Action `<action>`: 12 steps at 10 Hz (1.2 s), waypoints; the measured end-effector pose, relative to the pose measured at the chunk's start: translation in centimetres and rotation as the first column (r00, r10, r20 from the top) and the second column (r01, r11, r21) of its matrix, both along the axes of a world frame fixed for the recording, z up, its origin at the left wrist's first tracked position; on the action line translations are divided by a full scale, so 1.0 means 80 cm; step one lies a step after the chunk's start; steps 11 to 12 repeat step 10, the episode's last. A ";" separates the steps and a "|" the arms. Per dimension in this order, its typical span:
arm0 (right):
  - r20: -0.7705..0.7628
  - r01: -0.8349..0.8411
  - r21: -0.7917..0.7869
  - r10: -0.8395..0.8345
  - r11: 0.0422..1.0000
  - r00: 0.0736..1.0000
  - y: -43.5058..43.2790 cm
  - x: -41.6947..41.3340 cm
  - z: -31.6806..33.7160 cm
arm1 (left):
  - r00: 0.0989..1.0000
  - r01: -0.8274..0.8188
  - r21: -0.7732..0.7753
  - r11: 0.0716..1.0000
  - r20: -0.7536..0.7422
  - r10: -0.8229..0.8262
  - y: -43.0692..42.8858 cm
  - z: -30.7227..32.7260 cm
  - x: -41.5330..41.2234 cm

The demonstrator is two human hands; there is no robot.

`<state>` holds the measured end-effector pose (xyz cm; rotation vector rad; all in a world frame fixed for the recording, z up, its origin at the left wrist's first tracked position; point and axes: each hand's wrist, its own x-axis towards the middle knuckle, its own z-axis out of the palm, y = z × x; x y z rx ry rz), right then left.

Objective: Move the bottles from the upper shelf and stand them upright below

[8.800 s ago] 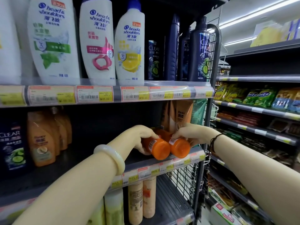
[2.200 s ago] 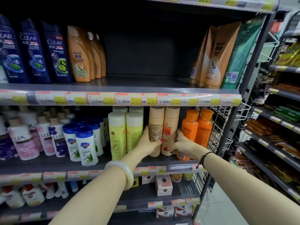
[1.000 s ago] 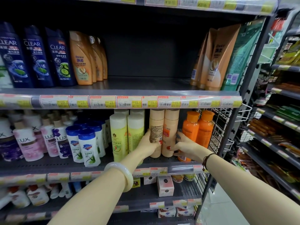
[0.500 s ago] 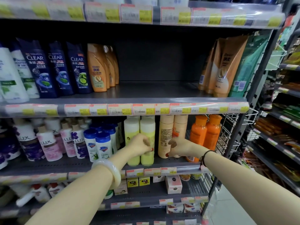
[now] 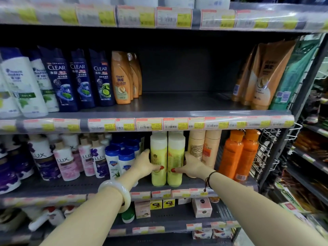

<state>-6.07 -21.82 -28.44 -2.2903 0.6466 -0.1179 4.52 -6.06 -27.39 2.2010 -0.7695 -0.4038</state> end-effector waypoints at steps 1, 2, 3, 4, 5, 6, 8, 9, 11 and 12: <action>0.047 0.011 -0.047 -0.009 0.999 0.999 -0.001 0.005 -0.004 | 1.000 -0.027 -0.060 0.998 0.008 0.027 -0.003 -0.008 0.003; 0.065 0.003 -0.046 0.000 0.999 0.998 -0.003 0.008 -0.004 | 1.000 -0.025 -0.089 0.996 0.016 0.026 -0.004 -0.014 0.006; 0.078 0.009 -0.050 -0.005 0.999 0.997 -0.005 0.008 -0.007 | 1.000 -0.004 -0.086 0.996 0.025 0.006 -0.006 -0.015 0.008; 0.066 0.028 -0.040 -0.025 0.999 0.997 -0.003 0.006 -0.006 | 0.999 0.002 -0.064 0.998 0.035 0.001 -0.006 -0.013 0.009; -0.040 0.005 -0.072 -0.008 0.997 0.999 0.002 0.006 0.000 | 0.999 0.009 0.012 1.000 0.052 -0.010 -0.005 -0.009 0.006; -0.217 -0.068 -0.133 0.038 0.989 0.976 0.003 0.004 0.013 | 0.994 0.090 0.177 0.980 0.039 -0.099 0.000 0.005 0.003; -0.435 -0.239 -0.171 0.144 0.956 0.889 0.016 -0.023 0.080 | 0.947 0.283 0.448 0.848 0.009 -0.320 0.017 0.076 -0.001; -0.468 -0.294 -0.181 0.181 0.938 0.865 0.025 -0.029 0.117 | 0.933 0.321 0.484 0.814 -0.015 -0.359 0.020 0.117 -0.004; -0.485 -0.350 -0.237 0.201 0.906 0.851 0.032 -0.039 0.162 | 0.924 0.332 0.522 0.785 -0.013 -0.382 0.021 0.158 -0.012; -0.485 -0.350 -0.237 0.201 0.906 0.851 0.032 -0.039 0.162 | 0.924 0.332 0.522 0.785 -0.013 -0.382 0.021 0.158 -0.012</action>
